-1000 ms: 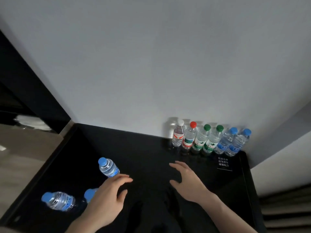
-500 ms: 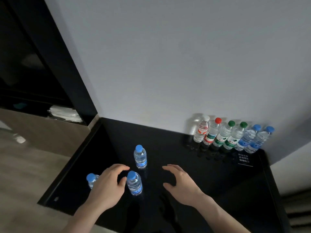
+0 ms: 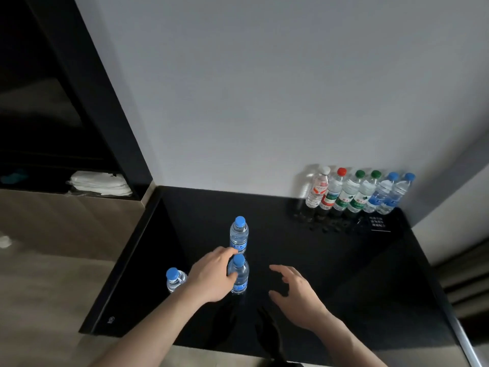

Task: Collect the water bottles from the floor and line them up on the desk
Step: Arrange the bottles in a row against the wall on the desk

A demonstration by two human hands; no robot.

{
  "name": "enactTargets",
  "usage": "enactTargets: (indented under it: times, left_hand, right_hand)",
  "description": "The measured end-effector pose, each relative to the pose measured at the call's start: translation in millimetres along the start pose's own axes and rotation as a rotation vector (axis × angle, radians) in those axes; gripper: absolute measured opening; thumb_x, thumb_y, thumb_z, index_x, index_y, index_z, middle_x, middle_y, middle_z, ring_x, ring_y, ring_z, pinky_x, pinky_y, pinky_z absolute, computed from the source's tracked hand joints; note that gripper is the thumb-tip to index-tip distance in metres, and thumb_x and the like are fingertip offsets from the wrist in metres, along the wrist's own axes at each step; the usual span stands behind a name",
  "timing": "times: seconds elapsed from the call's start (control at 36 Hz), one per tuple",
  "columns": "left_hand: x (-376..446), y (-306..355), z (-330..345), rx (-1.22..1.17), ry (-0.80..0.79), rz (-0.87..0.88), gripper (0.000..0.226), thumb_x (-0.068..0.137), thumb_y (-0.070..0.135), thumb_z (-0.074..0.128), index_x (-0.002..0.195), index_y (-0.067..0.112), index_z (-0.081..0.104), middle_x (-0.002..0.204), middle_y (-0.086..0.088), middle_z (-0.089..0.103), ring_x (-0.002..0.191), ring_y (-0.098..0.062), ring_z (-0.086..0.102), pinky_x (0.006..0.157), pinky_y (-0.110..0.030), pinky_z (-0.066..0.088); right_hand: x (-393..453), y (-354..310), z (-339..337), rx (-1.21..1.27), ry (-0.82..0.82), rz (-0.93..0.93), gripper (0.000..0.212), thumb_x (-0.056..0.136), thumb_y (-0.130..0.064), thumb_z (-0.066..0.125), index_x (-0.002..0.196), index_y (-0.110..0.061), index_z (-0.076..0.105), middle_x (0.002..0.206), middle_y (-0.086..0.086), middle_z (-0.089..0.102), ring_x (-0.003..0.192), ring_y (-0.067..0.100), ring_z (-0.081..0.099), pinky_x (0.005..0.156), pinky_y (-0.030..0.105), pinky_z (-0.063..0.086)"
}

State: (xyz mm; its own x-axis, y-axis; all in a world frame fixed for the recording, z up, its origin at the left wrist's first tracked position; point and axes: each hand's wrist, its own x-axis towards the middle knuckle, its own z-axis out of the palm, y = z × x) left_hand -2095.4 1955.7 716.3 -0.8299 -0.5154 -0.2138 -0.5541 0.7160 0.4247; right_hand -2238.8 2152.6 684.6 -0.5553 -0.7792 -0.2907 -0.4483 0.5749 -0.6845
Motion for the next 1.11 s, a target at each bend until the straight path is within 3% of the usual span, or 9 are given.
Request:
enactTargets:
  times: [0.17, 0.31, 0.42, 0.53, 0.72, 0.81, 0.92, 1.03, 1.11]
  left_hand:
    - [24, 10, 21, 0.031, -0.036, 0.057, 0.047, 0.095, 0.04, 0.058, 0.14, 0.033, 0.047, 0.138, 0.012, 0.049, 0.118, -0.015, 0.057, 0.09, -0.032, 0.05]
    - [31, 4, 25, 0.049, 0.011, 0.02, 0.024, 0.093, 0.028, 0.065, 0.116, 0.03, 0.058, 0.113, 0.011, 0.058, 0.098, -0.016, 0.064, 0.075, -0.027, 0.046]
    - [30, -8, 19, 0.043, 0.049, -0.029, 0.019, 0.09, 0.021, 0.07, 0.105, 0.028, 0.059, 0.102, 0.012, 0.056, 0.085, -0.015, 0.064, 0.069, -0.028, 0.047]
    - [28, -27, 10, 0.038, 0.06, -0.086, 0.018, 0.089, 0.015, 0.071, 0.099, 0.026, 0.06, 0.098, 0.011, 0.056, 0.081, -0.012, 0.061, 0.068, -0.028, 0.051]
    - [34, -63, -7, 0.075, 0.045, -0.071, 0.014, 0.092, 0.015, 0.066, 0.101, 0.024, 0.061, 0.098, 0.01, 0.054, 0.08, -0.011, 0.06, 0.072, -0.027, 0.052]
    - [37, -77, -17, 0.099, 0.041, -0.056, 0.019, 0.091, 0.009, 0.065, 0.1, 0.025, 0.061, 0.097, 0.01, 0.053, 0.08, -0.011, 0.06, 0.072, -0.027, 0.053]
    - [45, -95, -27, 0.114, 0.041, -0.026, 0.022, 0.09, 0.01, 0.067, 0.106, 0.025, 0.063, 0.098, 0.01, 0.054, 0.081, -0.012, 0.06, 0.072, -0.025, 0.05]
    - [50, -108, -31, 0.094, 0.035, 0.009, 0.018, 0.091, 0.022, 0.071, 0.108, 0.02, 0.066, 0.101, 0.007, 0.059, 0.085, -0.014, 0.064, 0.077, -0.028, 0.055]
    - [51, -114, -29, 0.088, 0.032, 0.044, 0.024, 0.092, 0.026, 0.071, 0.115, 0.021, 0.068, 0.103, 0.007, 0.06, 0.09, -0.016, 0.065, 0.079, -0.028, 0.055]
  right_hand:
    - [11, 4, -22, -0.036, 0.045, 0.012, 0.061, 0.09, -0.032, 0.068, 0.145, -0.035, 0.043, 0.143, -0.015, 0.041, 0.128, 0.006, 0.047, 0.101, 0.024, 0.047]
    - [36, 0, -34, -0.031, 0.008, -0.008, 0.061, 0.09, -0.033, 0.067, 0.145, -0.036, 0.042, 0.146, -0.013, 0.04, 0.12, 0.006, 0.05, 0.094, 0.02, 0.048]
    - [59, -12, -35, -0.049, -0.031, -0.05, 0.062, 0.09, -0.03, 0.067, 0.147, -0.033, 0.041, 0.149, -0.01, 0.039, 0.108, 0.002, 0.051, 0.095, 0.022, 0.048]
    - [79, -32, -32, -0.087, -0.047, -0.092, 0.064, 0.09, -0.03, 0.066, 0.149, -0.031, 0.039, 0.151, -0.006, 0.038, 0.128, 0.014, 0.051, 0.104, 0.026, 0.045]
    - [114, -75, -18, -0.152, -0.069, -0.109, 0.069, 0.091, -0.029, 0.064, 0.152, -0.03, 0.033, 0.15, -0.003, 0.038, 0.121, 0.019, 0.056, 0.101, 0.027, 0.044]
    - [129, -91, -10, -0.194, -0.081, -0.075, 0.074, 0.092, -0.025, 0.062, 0.156, -0.029, 0.024, 0.153, 0.0, 0.034, 0.128, 0.023, 0.052, 0.103, 0.03, 0.045]
    - [145, -107, 0, -0.207, -0.082, -0.012, 0.08, 0.092, -0.021, 0.062, 0.158, -0.031, 0.017, 0.152, 0.001, 0.032, 0.12, 0.025, 0.057, 0.094, 0.032, 0.053]
    - [150, -109, 15, -0.222, -0.069, 0.047, 0.073, 0.091, -0.014, 0.059, 0.155, -0.027, 0.027, 0.149, 0.002, 0.033, 0.124, 0.028, 0.053, 0.095, 0.034, 0.054]
    - [151, -108, 27, -0.196, 0.018, 0.084, 0.062, 0.088, -0.009, 0.061, 0.144, -0.028, 0.041, 0.134, 0.001, 0.041, 0.11, 0.028, 0.059, 0.079, 0.03, 0.056]
